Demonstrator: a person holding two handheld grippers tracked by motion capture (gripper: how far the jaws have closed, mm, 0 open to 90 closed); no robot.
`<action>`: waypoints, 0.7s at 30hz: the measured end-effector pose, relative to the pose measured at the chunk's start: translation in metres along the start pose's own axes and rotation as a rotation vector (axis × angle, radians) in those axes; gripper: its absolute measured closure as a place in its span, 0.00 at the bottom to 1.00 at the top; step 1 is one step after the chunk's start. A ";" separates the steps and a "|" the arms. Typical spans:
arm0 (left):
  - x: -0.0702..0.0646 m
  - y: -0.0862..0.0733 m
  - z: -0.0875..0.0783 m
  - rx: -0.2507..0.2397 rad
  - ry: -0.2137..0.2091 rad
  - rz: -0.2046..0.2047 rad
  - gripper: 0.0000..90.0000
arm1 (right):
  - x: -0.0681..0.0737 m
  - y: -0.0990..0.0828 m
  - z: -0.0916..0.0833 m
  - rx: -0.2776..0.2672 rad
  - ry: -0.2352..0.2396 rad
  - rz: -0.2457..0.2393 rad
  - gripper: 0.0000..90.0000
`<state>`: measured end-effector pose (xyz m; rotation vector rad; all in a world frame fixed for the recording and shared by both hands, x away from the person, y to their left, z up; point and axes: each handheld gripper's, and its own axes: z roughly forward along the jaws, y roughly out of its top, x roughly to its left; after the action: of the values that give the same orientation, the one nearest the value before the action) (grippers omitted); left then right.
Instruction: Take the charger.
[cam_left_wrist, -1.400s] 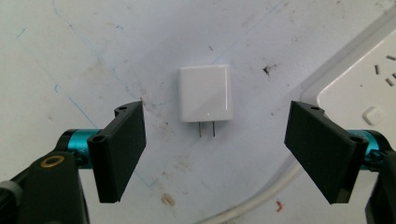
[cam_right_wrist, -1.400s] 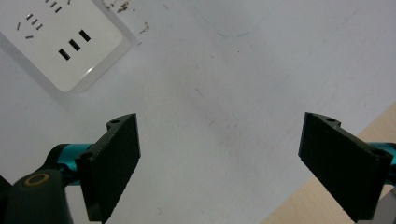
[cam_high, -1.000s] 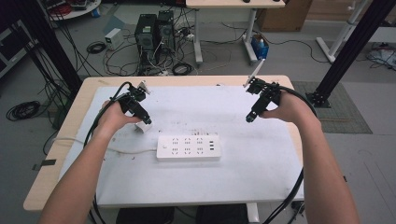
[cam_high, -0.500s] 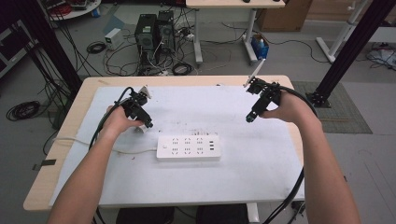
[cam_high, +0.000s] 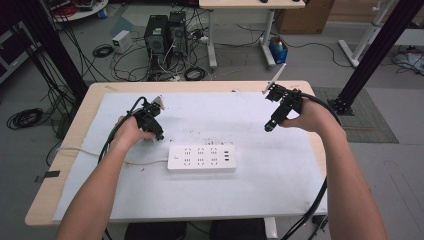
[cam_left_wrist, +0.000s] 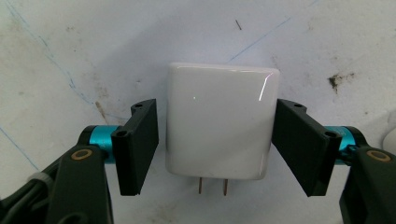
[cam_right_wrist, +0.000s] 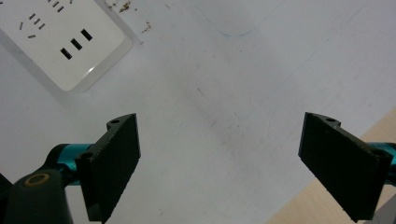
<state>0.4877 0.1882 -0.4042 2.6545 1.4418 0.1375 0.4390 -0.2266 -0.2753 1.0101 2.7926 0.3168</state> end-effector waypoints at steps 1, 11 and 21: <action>0.000 0.000 0.000 0.002 0.000 0.002 0.39 | 0.000 0.000 0.000 0.002 -0.001 0.000 0.14; 0.000 -0.001 0.000 0.008 0.002 0.007 0.47 | 0.000 0.001 0.000 0.000 0.000 -0.005 0.14; -0.001 -0.009 -0.032 -0.092 -0.030 0.035 0.47 | -0.001 -0.001 -0.002 -0.009 0.001 0.003 0.14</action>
<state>0.4757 0.1943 -0.3738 2.5976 1.3471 0.1628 0.4388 -0.2279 -0.2735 1.0132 2.7876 0.3304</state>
